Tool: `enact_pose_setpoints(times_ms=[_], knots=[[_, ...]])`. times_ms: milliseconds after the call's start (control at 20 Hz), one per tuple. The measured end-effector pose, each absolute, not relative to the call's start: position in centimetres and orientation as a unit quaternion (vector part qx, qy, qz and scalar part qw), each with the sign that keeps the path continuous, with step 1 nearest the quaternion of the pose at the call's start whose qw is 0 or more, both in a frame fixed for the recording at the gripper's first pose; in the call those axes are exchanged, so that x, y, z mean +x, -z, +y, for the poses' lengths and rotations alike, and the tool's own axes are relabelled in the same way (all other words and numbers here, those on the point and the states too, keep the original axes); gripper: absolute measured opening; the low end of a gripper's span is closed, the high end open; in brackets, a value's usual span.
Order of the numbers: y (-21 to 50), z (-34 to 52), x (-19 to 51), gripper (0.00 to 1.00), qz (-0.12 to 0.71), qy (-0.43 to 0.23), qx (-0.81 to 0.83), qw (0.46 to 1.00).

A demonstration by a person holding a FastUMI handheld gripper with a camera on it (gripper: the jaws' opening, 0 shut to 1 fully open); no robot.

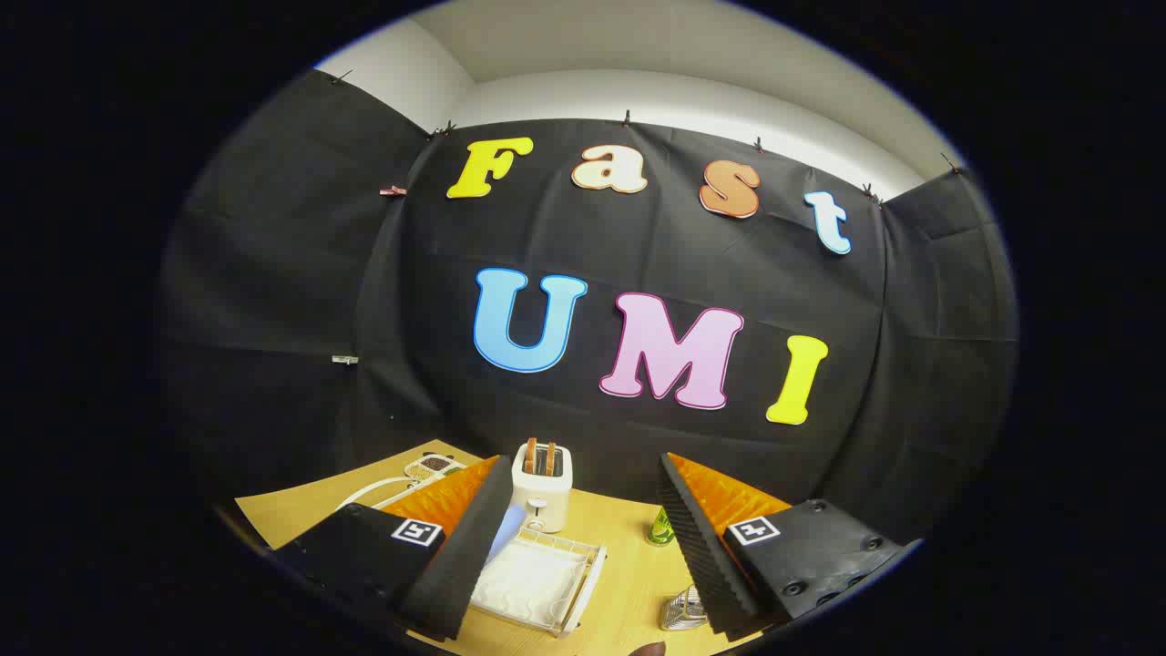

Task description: Take the plate from the dish rack, then take the spoon from the basket and place it into the plate.

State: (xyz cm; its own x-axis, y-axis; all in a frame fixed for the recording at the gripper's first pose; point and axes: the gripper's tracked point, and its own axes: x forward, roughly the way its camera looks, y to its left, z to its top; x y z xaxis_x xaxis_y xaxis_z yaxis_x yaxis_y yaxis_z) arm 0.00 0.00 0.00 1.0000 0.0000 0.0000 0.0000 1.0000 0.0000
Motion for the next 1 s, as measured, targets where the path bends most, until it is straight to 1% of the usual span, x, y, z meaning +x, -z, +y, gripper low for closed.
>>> enact_pose_setpoints(times_ms=[800, 900, 1000], knots=[[1.1, 1.4, 0.9, 0.98, 0.02, -0.015, 0.016, 1.0], [1.7, 1.8, 1.4, 0.97, 0.03, -0.018, 0.028, 0.999], [3.5, 2.9, 2.3, 0.97, 0.063, -0.027, 0.048, 0.996]])
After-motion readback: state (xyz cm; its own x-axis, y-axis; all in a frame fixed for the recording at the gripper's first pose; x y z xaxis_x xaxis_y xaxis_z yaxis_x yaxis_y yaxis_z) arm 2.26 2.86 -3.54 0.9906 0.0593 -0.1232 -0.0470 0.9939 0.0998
